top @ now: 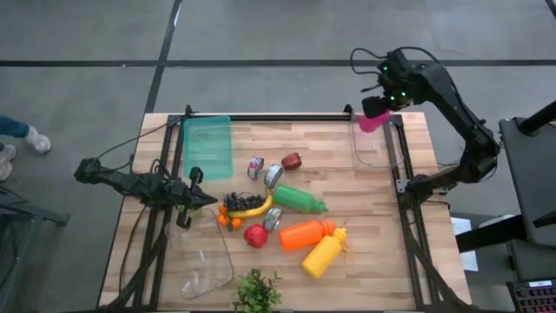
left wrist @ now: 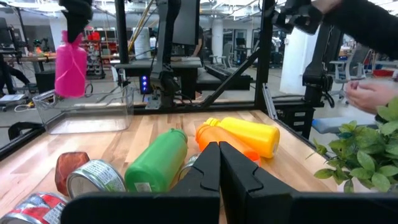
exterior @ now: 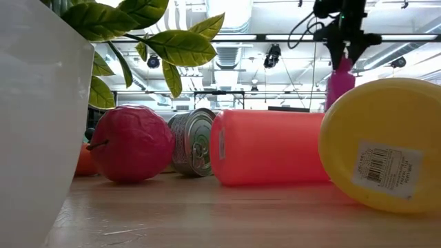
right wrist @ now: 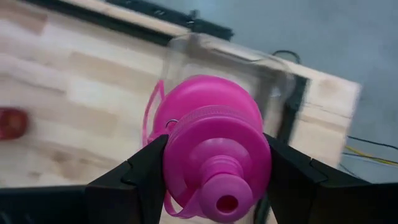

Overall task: Pick & Place Food Item
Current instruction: Put the pink tumbler bottle into the top right transparent bin

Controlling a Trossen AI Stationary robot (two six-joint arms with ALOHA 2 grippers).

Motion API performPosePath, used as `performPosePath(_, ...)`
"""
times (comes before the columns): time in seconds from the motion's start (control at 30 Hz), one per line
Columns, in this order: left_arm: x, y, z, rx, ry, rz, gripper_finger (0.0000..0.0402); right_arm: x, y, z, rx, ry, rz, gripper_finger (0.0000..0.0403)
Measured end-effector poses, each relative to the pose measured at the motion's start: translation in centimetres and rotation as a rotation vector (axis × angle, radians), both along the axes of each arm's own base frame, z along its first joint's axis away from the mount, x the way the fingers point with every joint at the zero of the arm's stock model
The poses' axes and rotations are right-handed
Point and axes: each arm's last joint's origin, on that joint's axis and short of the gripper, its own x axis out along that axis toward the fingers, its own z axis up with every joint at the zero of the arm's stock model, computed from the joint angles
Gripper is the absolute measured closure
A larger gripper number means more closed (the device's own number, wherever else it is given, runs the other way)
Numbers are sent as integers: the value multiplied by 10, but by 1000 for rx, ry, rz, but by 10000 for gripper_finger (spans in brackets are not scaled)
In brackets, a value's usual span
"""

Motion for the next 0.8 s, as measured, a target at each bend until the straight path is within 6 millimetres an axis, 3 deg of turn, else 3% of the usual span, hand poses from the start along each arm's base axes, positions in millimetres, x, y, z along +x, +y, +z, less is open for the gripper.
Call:
performPosePath(0.63,0,0,0,0,-1,0,402,2,-77,-20,139,36,-180,197)
performPosePath(0.8,0,0,0,0,-1,0,402,4,-88,-26,194,30,-190,197)
